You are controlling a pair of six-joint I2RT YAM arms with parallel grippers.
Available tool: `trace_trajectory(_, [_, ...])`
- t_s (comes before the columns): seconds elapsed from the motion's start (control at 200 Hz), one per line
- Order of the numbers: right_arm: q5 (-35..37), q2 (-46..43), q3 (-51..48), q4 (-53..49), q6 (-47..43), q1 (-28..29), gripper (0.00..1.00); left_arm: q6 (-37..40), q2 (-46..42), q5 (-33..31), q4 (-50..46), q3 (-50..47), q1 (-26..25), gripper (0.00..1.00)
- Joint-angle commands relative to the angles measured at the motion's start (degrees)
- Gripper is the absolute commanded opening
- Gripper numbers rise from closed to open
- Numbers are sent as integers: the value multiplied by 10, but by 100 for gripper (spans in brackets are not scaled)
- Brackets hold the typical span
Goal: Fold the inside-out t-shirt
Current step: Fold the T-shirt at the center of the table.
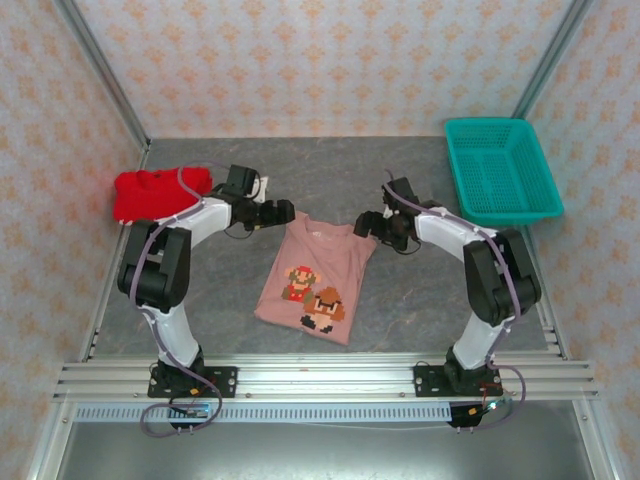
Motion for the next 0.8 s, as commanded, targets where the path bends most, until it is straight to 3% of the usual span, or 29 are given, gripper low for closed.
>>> trace_trajectory(0.0, [-20, 21, 1, 36, 22, 4, 85, 37, 25, 27, -34, 37, -15, 88])
trace_trajectory(0.38, [-38, 68, 19, 50, 27, 33, 74, 61, 87, 44, -58, 75, -30, 87])
trace_trajectory(0.661, [-56, 89, 25, 73, 43, 48, 60, 67, 102, 75, -55, 77, -43, 81])
trace_trajectory(0.791, [-62, 94, 33, 78, 48, 54, 54, 68, 108, 89, -54, 82, -46, 73])
